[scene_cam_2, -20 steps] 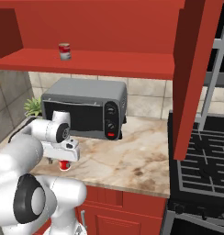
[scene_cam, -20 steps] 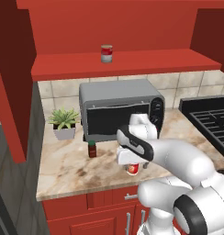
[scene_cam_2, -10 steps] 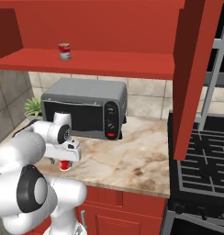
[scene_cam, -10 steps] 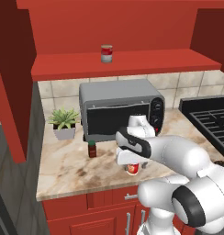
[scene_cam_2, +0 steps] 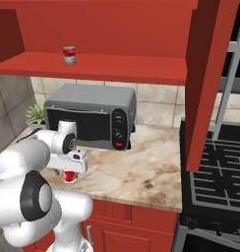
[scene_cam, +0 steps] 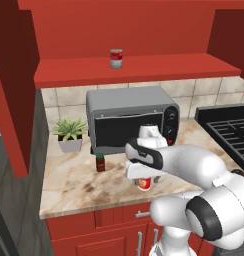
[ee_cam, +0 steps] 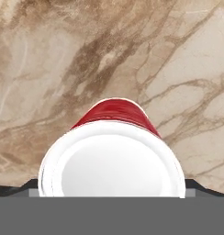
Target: Restock the canned food cabinet by taking the new fresh canned food from the counter and placing it in the cabinet. Then, take the old canned food from the cabinet and place it on the counter.
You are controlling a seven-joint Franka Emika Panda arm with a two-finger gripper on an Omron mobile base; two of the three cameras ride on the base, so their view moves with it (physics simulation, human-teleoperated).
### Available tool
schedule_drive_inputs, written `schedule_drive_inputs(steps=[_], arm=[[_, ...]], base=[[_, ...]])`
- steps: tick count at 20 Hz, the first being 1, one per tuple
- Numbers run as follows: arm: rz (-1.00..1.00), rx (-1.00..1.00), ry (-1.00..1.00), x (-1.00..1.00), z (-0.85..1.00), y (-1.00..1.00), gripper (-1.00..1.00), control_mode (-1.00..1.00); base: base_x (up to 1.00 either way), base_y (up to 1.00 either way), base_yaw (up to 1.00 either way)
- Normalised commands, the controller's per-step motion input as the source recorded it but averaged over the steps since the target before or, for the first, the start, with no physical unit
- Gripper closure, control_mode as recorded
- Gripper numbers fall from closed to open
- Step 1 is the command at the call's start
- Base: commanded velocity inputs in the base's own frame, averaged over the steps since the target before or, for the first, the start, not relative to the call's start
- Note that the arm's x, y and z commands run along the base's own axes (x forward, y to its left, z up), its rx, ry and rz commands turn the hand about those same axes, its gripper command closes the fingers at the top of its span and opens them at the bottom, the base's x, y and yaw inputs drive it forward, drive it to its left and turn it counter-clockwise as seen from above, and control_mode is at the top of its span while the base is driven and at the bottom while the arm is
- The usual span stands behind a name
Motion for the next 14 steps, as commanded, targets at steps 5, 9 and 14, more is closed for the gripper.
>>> schedule_drive_inputs(steps=[5,9,14], arm=[[0.0,-0.02,-0.07,0.02,-0.14,0.0,-1.0,-1.0],[0.0,-0.03,-0.06,0.03,-0.09,0.0,-1.0,-1.0],[0.0,-0.01,-0.02,0.0,-0.11,0.0,1.0,-1.0]], base=[[0.0,0.0,0.0],[0.0,0.0,0.0],[0.0,0.0,0.0]])
